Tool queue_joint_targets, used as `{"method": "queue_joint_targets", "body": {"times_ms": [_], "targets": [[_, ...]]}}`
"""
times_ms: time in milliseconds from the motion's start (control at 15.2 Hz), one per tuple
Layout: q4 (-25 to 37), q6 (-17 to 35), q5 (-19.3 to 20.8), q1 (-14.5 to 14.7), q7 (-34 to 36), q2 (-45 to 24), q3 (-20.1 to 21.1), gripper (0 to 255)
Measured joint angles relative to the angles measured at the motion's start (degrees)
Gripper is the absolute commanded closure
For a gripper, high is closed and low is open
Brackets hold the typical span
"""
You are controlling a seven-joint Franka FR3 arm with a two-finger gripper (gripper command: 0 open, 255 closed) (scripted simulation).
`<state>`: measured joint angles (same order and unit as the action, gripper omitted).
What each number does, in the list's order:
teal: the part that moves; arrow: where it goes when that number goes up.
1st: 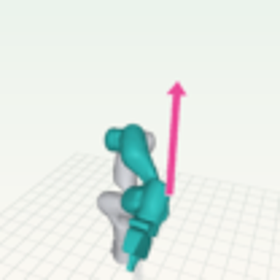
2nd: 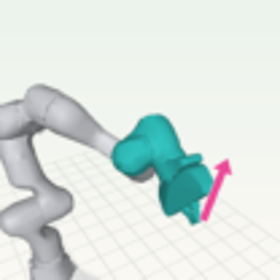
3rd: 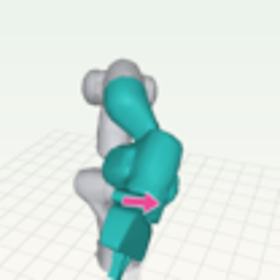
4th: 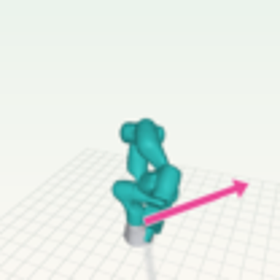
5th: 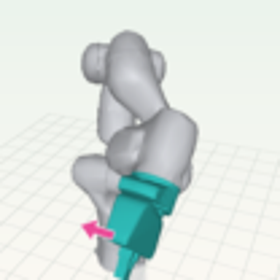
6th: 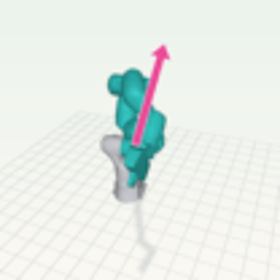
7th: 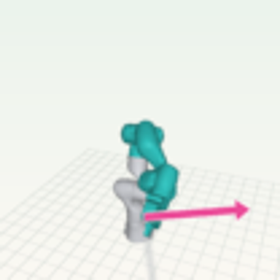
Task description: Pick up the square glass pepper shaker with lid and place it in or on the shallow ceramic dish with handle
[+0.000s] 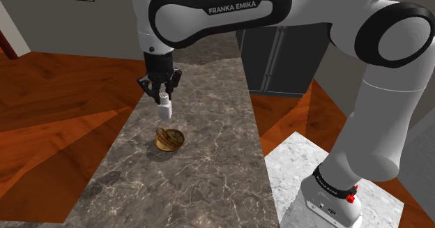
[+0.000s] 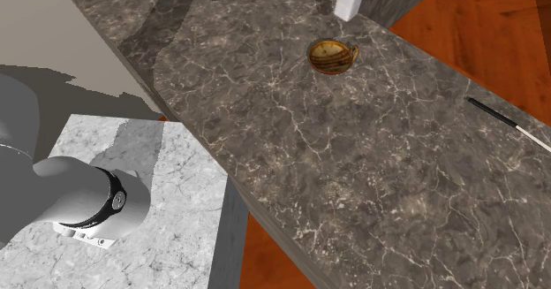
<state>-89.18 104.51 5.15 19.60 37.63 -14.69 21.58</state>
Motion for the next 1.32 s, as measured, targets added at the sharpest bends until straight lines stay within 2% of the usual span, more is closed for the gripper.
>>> {"method": "queue_joint_targets", "body": {"times_ms": [1320], "targets": [[-10.56, 12.84, 1.30, 0.03, 1.07, -2.50, -0.48, 255]]}}
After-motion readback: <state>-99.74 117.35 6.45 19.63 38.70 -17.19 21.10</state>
